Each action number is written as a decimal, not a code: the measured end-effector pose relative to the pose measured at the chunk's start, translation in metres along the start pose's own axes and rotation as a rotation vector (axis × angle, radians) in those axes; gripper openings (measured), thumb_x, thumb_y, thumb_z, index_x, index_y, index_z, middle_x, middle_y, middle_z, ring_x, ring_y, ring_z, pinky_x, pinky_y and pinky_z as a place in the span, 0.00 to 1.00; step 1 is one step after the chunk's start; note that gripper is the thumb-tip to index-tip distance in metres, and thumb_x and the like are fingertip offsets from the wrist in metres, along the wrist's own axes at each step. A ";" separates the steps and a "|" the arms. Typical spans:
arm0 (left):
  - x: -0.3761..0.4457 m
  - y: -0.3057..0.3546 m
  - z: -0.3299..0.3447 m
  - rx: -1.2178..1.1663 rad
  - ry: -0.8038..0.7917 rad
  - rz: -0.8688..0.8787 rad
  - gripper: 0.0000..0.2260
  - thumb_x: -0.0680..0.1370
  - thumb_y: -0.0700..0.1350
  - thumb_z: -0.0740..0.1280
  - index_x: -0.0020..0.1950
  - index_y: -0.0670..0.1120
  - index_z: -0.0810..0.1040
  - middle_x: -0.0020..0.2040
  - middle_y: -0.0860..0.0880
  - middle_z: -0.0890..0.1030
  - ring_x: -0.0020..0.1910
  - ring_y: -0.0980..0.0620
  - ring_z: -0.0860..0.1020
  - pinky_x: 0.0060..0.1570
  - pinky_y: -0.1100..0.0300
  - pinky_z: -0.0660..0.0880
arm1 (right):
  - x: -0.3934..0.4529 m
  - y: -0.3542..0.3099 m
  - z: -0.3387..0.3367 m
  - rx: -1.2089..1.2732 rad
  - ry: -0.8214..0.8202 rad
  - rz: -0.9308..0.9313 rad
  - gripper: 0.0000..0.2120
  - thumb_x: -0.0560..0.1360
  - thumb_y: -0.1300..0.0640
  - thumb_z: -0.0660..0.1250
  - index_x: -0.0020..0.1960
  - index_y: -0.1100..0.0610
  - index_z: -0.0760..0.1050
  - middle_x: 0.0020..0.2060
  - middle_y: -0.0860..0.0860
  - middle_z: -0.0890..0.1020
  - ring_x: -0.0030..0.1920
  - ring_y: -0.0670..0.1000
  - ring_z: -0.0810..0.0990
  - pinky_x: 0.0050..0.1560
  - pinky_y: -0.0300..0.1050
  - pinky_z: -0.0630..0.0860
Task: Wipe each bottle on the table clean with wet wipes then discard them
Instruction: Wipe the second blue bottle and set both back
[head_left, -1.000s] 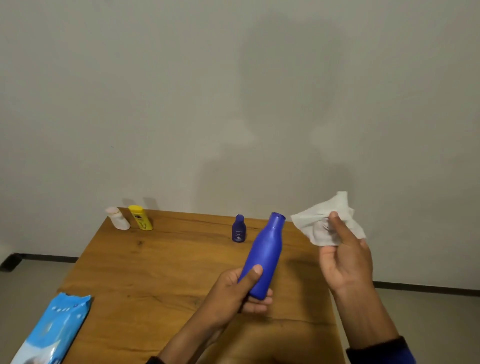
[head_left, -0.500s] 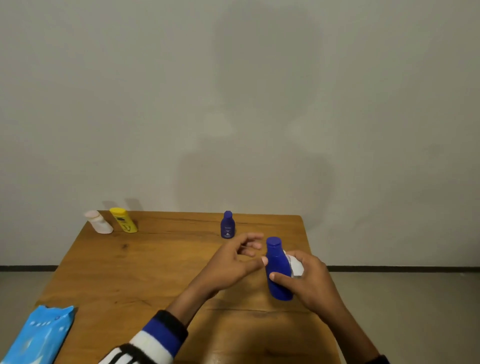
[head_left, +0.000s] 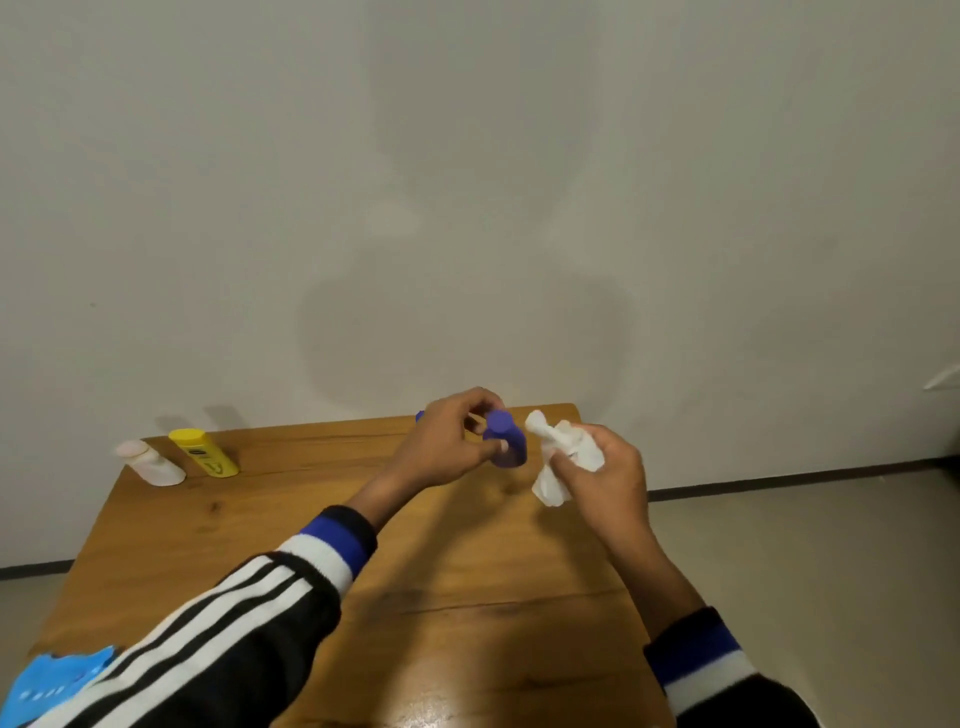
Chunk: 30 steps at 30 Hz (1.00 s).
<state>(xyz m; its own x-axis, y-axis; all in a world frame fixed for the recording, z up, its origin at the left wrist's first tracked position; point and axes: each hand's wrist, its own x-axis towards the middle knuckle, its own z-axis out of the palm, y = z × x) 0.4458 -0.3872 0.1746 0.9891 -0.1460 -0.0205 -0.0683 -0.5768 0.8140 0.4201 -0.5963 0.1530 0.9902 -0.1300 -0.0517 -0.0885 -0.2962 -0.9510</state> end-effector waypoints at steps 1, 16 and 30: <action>0.008 -0.006 -0.001 -0.015 0.032 -0.045 0.14 0.71 0.45 0.76 0.53 0.55 0.78 0.50 0.58 0.82 0.40 0.63 0.81 0.35 0.72 0.72 | -0.001 0.003 -0.006 0.060 0.046 0.038 0.13 0.72 0.54 0.76 0.54 0.46 0.77 0.46 0.41 0.82 0.47 0.46 0.82 0.41 0.35 0.78; 0.119 -0.087 0.068 0.240 -0.072 -0.243 0.14 0.70 0.39 0.78 0.52 0.47 0.78 0.49 0.49 0.82 0.48 0.50 0.80 0.43 0.60 0.74 | -0.063 0.098 -0.076 0.114 0.267 0.283 0.16 0.70 0.50 0.75 0.57 0.48 0.78 0.49 0.45 0.84 0.49 0.49 0.83 0.41 0.43 0.84; 0.137 -0.113 0.086 0.309 -0.046 -0.278 0.13 0.71 0.38 0.76 0.53 0.45 0.79 0.49 0.48 0.82 0.47 0.49 0.79 0.45 0.58 0.76 | -0.039 0.079 -0.054 0.215 0.146 0.306 0.14 0.72 0.53 0.74 0.56 0.52 0.79 0.48 0.47 0.84 0.47 0.48 0.84 0.35 0.34 0.80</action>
<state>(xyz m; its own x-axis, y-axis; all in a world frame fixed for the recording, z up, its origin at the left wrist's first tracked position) 0.5777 -0.4111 0.0302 0.9690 0.0182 -0.2465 0.1580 -0.8125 0.5612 0.3685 -0.6657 0.0962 0.8945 -0.3190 -0.3133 -0.3368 -0.0201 -0.9413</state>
